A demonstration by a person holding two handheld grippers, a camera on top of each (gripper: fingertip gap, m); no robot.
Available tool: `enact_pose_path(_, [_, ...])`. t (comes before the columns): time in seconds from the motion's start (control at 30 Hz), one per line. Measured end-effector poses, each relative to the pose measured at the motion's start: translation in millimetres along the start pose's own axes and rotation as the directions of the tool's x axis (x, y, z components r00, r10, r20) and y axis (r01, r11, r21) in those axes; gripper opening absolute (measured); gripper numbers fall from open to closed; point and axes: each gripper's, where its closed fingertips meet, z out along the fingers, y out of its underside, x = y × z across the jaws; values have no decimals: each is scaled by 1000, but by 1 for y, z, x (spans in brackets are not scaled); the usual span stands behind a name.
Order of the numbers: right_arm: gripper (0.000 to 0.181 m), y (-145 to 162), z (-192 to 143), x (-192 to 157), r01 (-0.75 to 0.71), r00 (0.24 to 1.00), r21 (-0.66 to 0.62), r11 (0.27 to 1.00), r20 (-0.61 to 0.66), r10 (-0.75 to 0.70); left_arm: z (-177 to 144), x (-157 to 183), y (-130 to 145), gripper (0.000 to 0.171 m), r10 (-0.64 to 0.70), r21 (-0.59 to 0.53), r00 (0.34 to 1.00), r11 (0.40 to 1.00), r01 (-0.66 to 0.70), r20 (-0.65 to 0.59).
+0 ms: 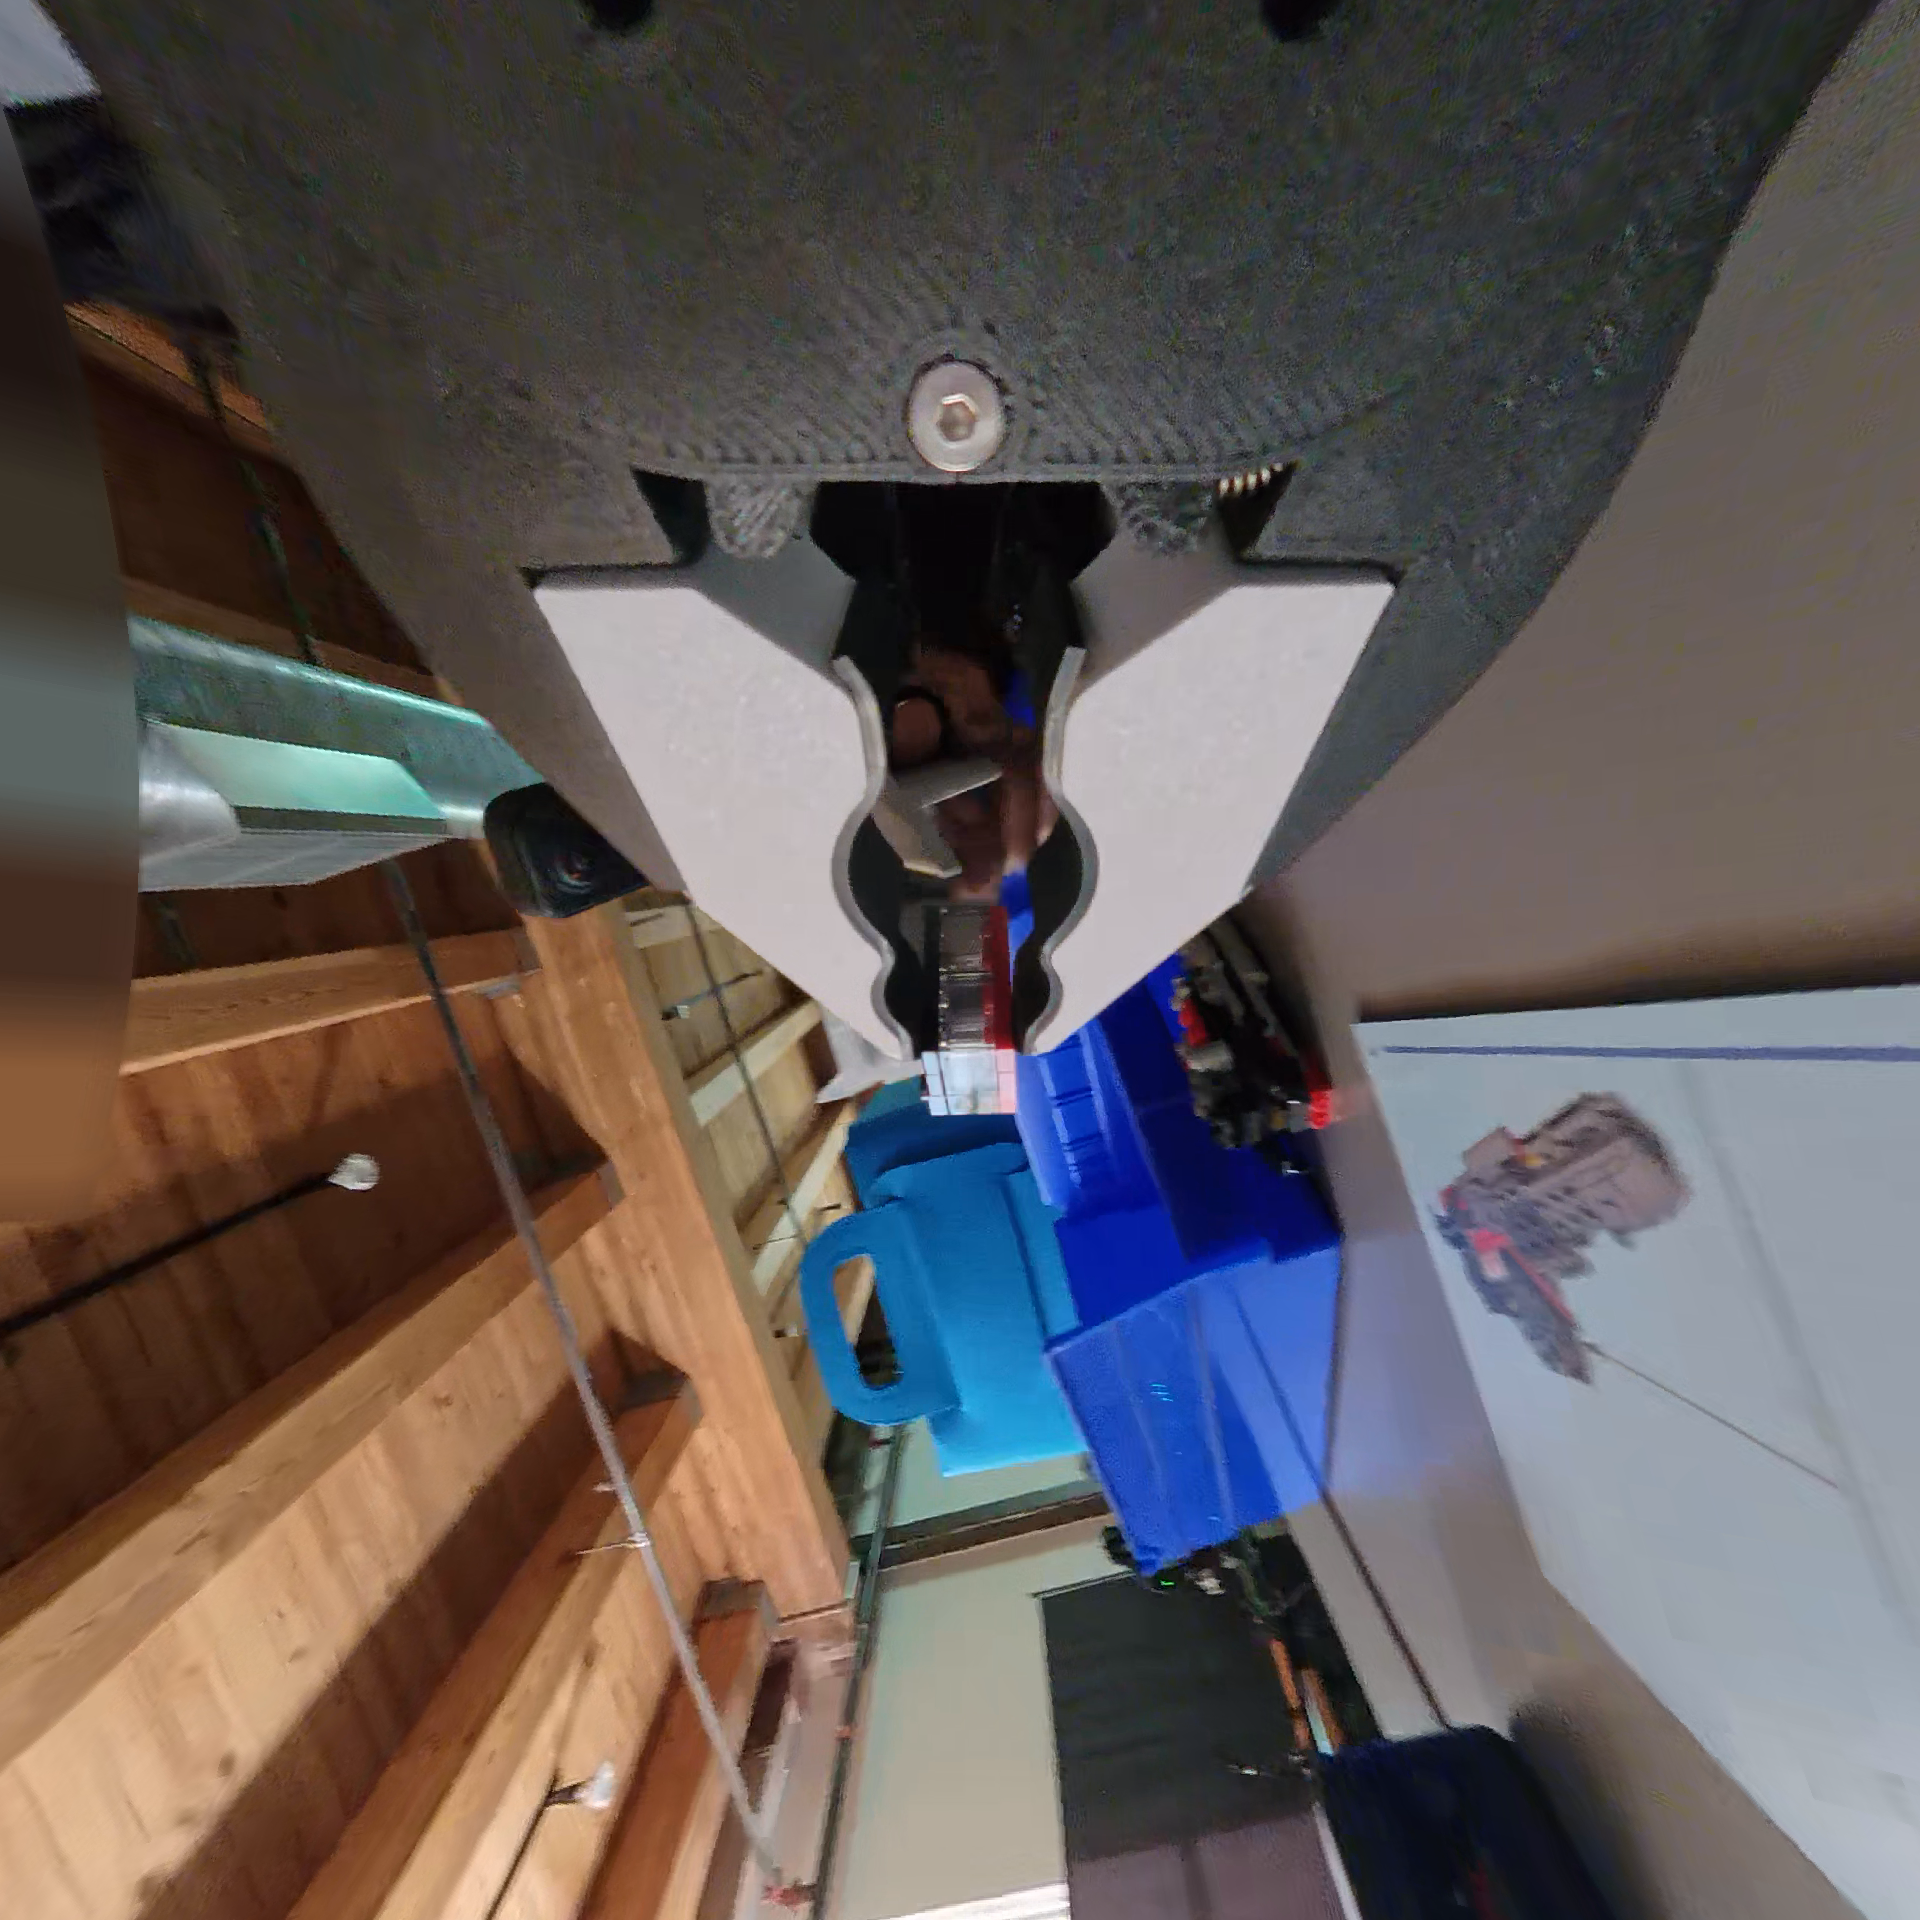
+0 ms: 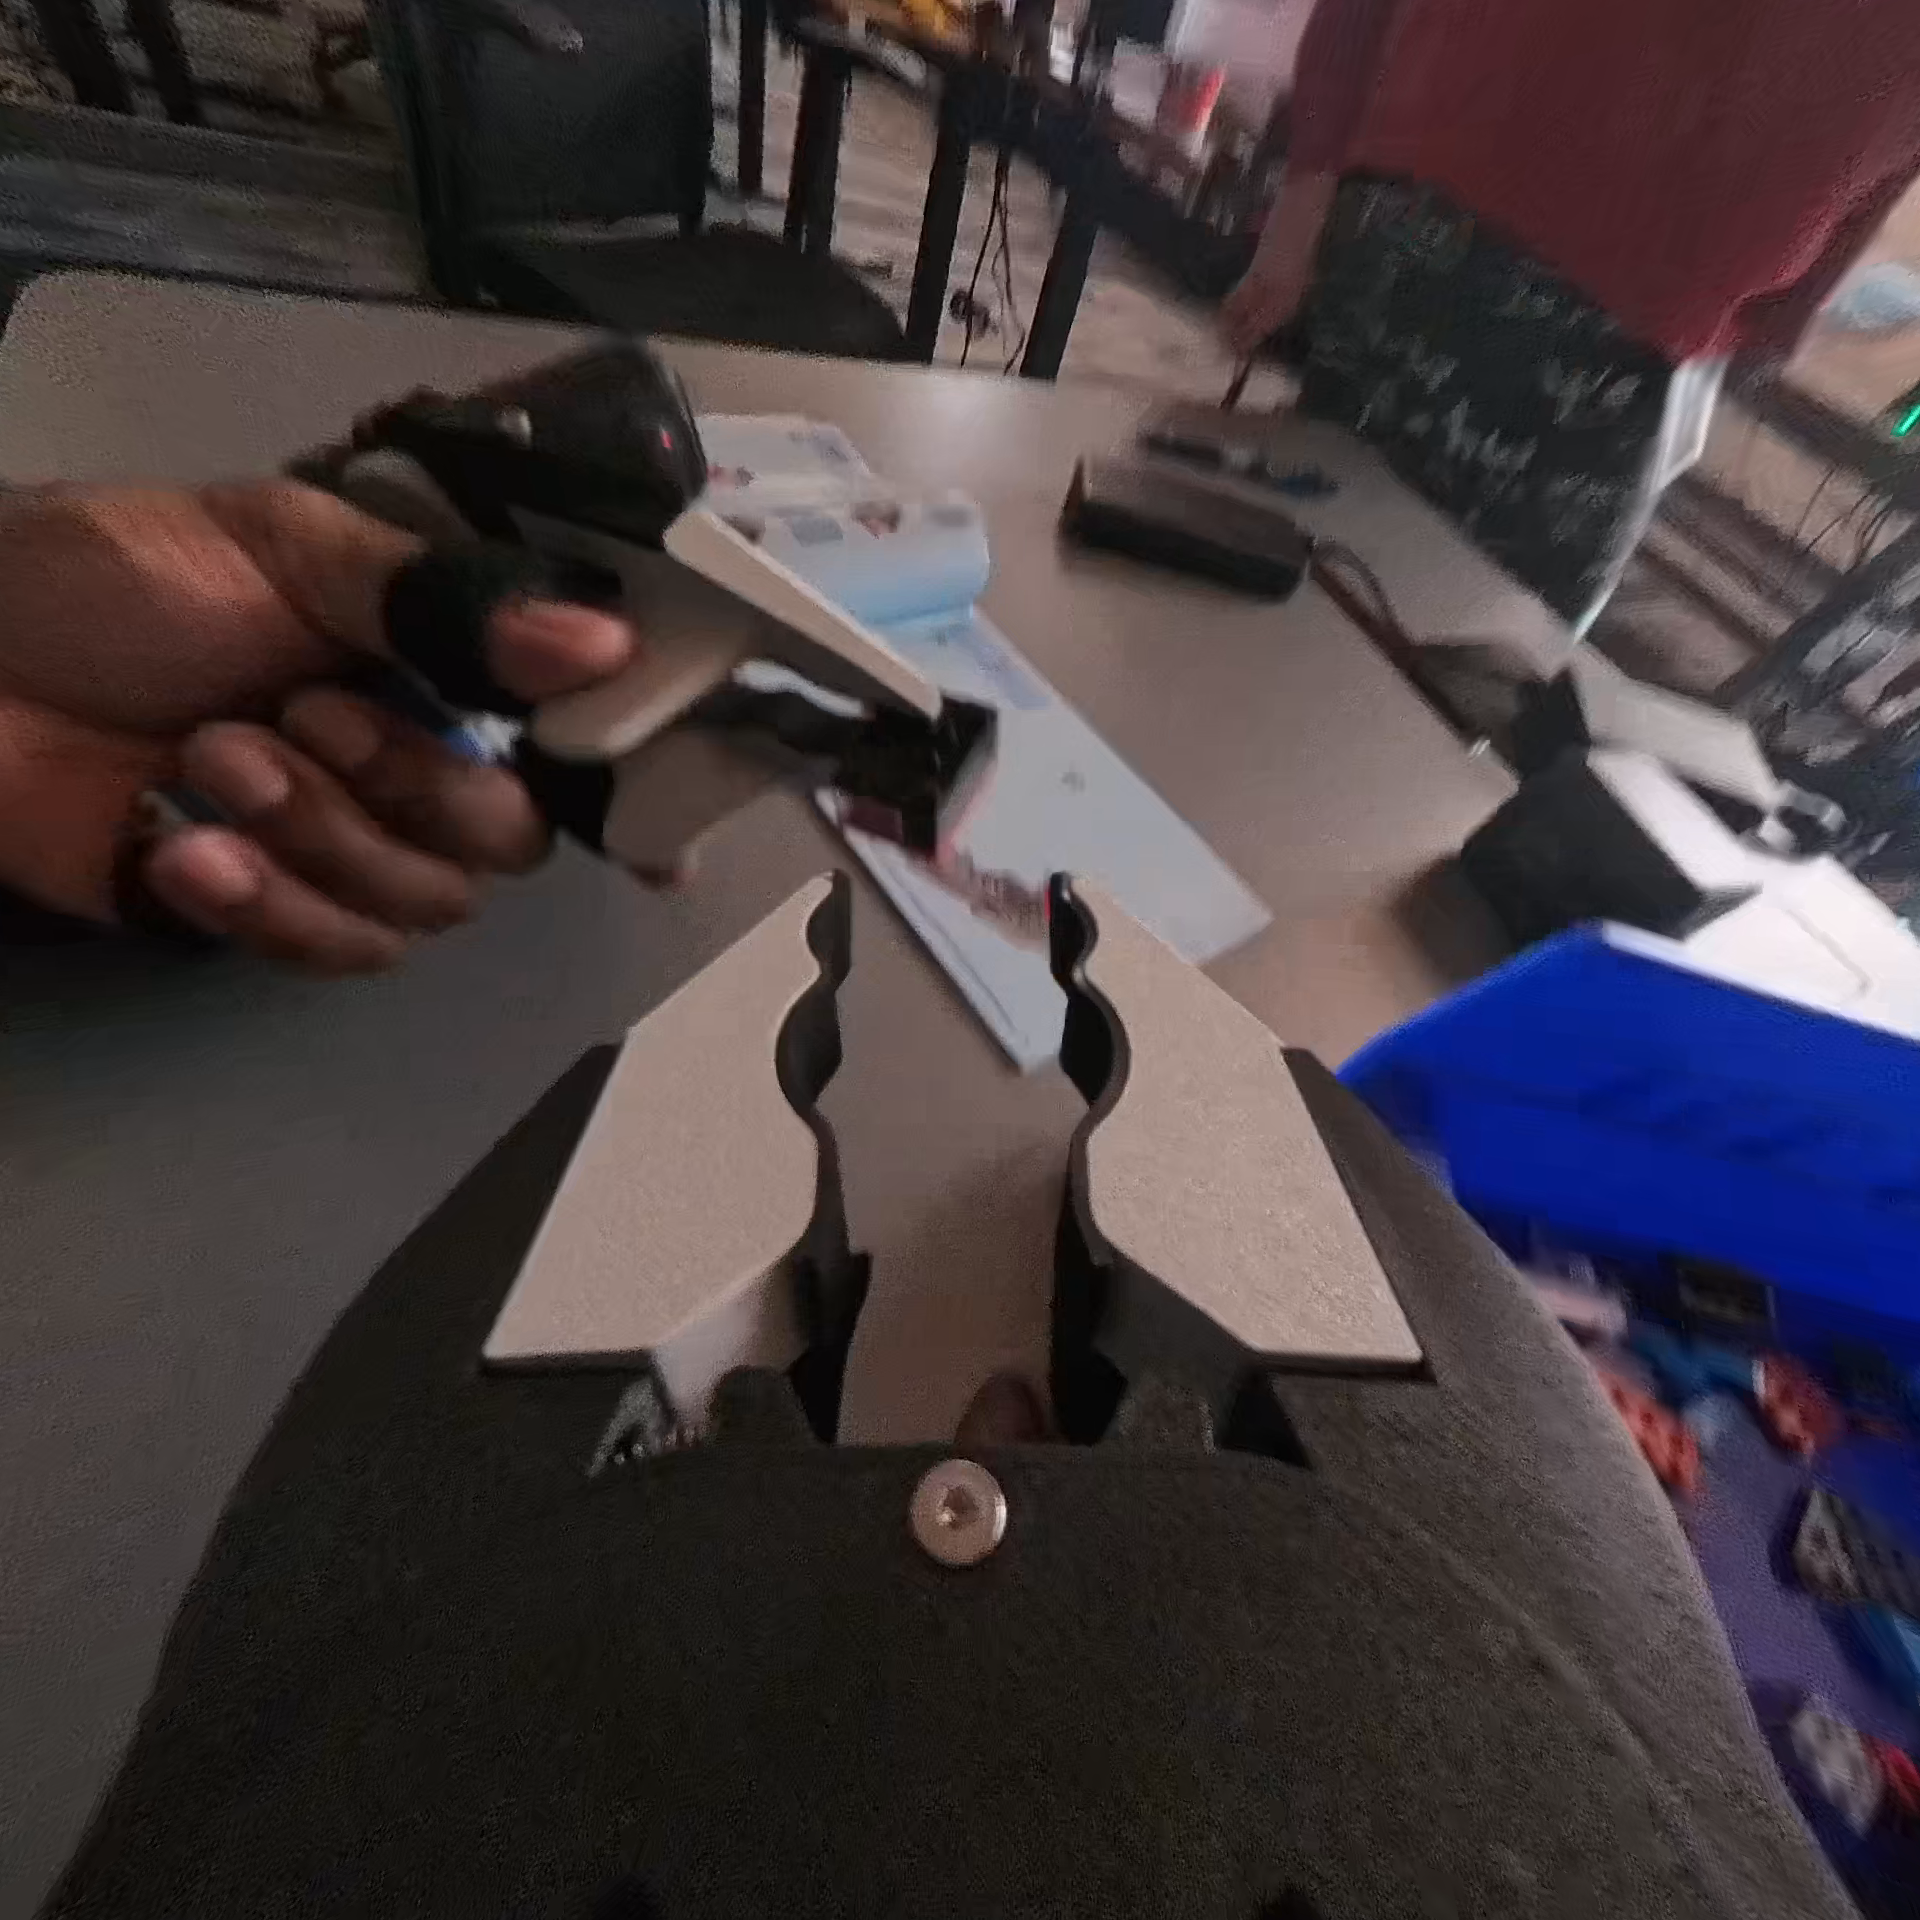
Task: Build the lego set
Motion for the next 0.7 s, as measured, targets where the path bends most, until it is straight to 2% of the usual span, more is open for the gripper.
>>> enact_pose_path(0.13, [31,51,-31,-3,-172,978,-212,962,82,193,-11,-17,-4,17,31,-18,991,999,-29,128])
enact_pose_path(0.27, [27,80,-30,-28,-137,969,-327,935,151,194,-10,-22,1,17,14,-43,989,999,-8,145])
enact_pose_path(0.5, [18,93,-9,-45,-29,973,-397,917,200,118,-9,-24,7,17,43,-76,985,997,-30,165])
enact_pose_path(0.53, [10,92,-8,-45,-33,971,-396,918,204,123,-9,-24,7,17,49,-78,985,996,-37,167])
enact_pose_path(0.7, [9,88,-2,-37,-100,974,-398,912,147,171,-10,-25,10,17,60,-93,981,995,-44,182])
